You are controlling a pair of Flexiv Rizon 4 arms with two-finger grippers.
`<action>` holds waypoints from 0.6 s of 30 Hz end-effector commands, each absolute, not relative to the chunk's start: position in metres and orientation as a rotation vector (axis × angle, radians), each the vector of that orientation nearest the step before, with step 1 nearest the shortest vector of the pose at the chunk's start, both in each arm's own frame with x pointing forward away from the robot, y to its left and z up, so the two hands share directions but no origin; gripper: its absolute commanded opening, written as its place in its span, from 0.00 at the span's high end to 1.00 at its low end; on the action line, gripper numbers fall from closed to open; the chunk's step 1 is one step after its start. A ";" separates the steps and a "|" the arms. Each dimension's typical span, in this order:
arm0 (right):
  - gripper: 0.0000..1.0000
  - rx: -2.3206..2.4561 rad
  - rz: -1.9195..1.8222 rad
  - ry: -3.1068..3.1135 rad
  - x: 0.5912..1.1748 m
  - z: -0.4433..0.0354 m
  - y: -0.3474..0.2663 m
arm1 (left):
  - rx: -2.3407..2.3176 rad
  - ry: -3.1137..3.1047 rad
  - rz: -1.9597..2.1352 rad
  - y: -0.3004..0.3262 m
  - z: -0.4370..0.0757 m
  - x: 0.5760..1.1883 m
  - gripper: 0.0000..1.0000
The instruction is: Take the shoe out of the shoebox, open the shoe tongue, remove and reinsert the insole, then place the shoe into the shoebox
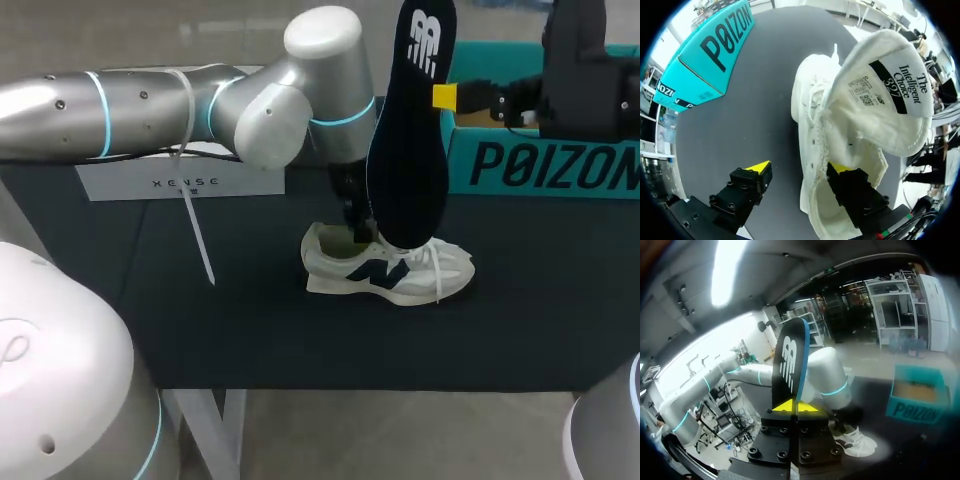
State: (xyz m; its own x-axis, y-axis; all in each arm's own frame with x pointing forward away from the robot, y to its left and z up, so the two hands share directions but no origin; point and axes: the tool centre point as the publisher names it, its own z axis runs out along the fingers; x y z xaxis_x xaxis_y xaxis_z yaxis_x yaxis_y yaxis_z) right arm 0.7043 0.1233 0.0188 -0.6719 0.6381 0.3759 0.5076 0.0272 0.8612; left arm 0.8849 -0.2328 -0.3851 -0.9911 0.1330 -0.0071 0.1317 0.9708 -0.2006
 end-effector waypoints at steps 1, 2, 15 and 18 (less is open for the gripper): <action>1.00 1.221 1.736 2.155 0.705 0.016 0.126 | -0.220 -3.107 0.265 -0.240 -0.388 0.889 1.00; 1.00 1.223 1.737 2.153 0.705 0.016 0.126 | -0.230 -3.110 0.257 -0.239 -0.388 0.888 1.00; 1.00 1.238 1.748 2.148 0.703 0.013 0.123 | -0.435 -3.064 0.117 -0.235 -0.375 0.893 1.00; 1.00 1.244 1.752 2.145 0.704 0.012 0.123 | -0.435 -3.064 0.117 -0.235 -0.375 0.893 1.00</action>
State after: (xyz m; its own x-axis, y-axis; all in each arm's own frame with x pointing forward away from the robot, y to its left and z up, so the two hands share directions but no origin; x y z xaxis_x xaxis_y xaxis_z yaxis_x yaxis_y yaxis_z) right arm 0.7042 0.1222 0.0151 -0.6611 0.6377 0.3952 0.5186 0.0078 0.8550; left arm 0.8923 -0.2337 -0.3754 -0.9596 0.2795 0.0321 0.2761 0.9575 -0.0835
